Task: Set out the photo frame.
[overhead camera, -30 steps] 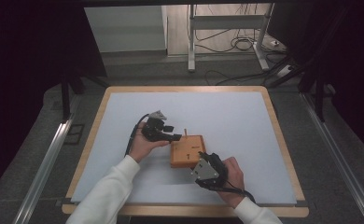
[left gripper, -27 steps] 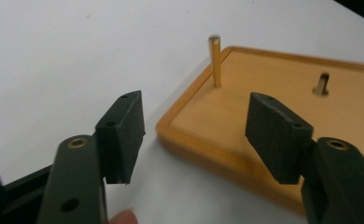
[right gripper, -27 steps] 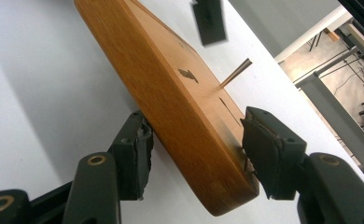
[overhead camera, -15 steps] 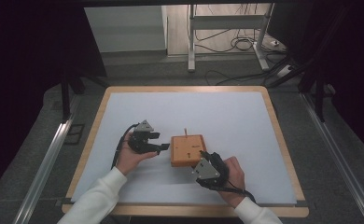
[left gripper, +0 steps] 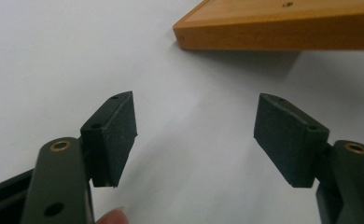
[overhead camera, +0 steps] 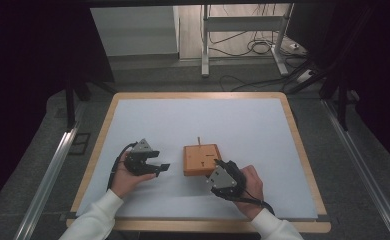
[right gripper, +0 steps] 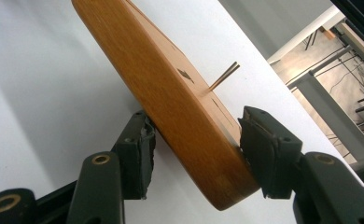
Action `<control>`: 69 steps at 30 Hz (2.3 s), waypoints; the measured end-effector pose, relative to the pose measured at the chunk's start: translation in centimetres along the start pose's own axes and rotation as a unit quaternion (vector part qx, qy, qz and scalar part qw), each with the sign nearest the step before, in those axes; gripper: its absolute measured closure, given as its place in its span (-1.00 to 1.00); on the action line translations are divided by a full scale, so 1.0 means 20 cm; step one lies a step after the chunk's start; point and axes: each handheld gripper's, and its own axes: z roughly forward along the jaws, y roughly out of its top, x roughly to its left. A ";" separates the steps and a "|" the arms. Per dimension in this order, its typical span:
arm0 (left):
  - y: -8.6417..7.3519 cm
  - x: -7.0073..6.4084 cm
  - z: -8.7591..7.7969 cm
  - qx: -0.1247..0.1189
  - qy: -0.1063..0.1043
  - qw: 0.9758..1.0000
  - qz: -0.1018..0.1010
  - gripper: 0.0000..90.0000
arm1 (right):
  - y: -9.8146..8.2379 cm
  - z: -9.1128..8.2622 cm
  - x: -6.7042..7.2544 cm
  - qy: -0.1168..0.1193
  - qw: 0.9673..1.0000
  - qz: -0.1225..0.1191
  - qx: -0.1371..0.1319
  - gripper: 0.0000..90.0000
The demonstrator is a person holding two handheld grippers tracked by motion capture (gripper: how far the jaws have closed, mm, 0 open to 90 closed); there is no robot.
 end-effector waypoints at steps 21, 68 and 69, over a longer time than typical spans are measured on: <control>-0.04 0.00 0.05 0.027 -0.008 1.000 0.007 -0.34 | 0.07 0.04 -0.08 0.018 1.000 -0.009 0.013 0.14; -0.04 -0.01 0.06 0.038 -0.018 0.999 0.010 -0.35 | 0.21 -0.14 -0.34 0.147 0.989 0.001 -0.008 0.54; -0.04 -0.01 0.07 0.039 -0.018 0.999 0.010 -0.35 | 0.21 -0.14 -0.34 0.147 0.989 0.001 -0.008 0.54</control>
